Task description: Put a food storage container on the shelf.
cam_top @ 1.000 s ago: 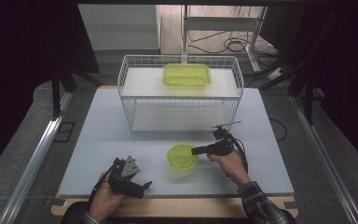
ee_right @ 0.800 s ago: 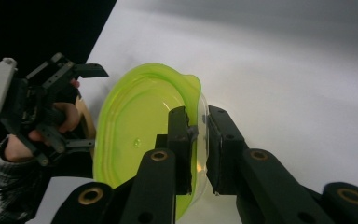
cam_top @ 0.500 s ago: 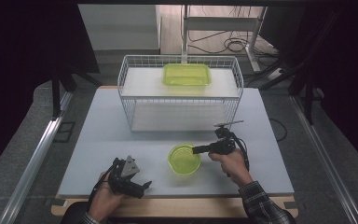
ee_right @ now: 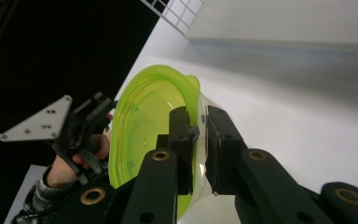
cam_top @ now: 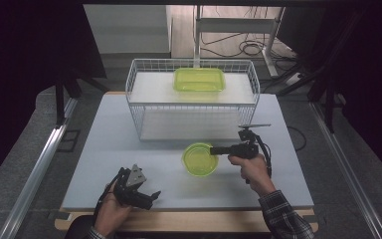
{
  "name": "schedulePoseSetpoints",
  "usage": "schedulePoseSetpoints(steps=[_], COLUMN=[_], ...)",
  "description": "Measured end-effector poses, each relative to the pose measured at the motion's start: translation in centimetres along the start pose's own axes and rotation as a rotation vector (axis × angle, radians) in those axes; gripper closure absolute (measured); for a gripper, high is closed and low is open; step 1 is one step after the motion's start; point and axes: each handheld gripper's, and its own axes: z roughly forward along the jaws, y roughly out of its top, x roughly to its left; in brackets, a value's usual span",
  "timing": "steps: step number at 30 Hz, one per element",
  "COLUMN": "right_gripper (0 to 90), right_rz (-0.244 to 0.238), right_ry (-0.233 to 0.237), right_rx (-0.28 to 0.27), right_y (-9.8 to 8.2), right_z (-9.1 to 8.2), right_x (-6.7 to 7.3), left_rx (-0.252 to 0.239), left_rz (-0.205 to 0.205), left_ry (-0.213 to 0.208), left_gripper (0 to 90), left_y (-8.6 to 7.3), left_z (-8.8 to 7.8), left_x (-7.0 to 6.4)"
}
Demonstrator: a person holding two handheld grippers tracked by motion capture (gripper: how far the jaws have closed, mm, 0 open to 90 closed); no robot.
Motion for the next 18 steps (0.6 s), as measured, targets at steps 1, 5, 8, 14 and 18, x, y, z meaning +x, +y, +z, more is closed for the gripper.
schedulePoseSetpoints(steps=[1,5,8,14,18], right_gripper=[81.2,81.2,81.2,81.2,81.2], right_rz=[0.001,-0.004,-0.009,-0.006,-0.018], right_ry=[0.000,0.005,0.006,0.017,0.018], right_rx=[-0.006,-0.031,-0.048,-0.077,-0.091], right_y=[0.1,0.6,1.1,2.1,2.9], right_z=[-0.2,-0.9,-1.5,-2.4,-3.0], right_x=[0.1,0.7,1.1,1.9,2.7], left_rx=[0.001,0.001,0.005,0.007,0.007], left_rz=[0.000,-0.001,0.001,0.000,0.000], left_ry=[0.000,0.000,0.001,-0.001,-0.001], left_gripper=[0.1,0.0,0.0,0.0,0.1], left_y=[0.0,0.0,0.0,0.0,0.0], left_z=[0.0,0.0,0.0,0.0,0.0], left_x=[0.0,0.0,0.0,0.1,0.1])
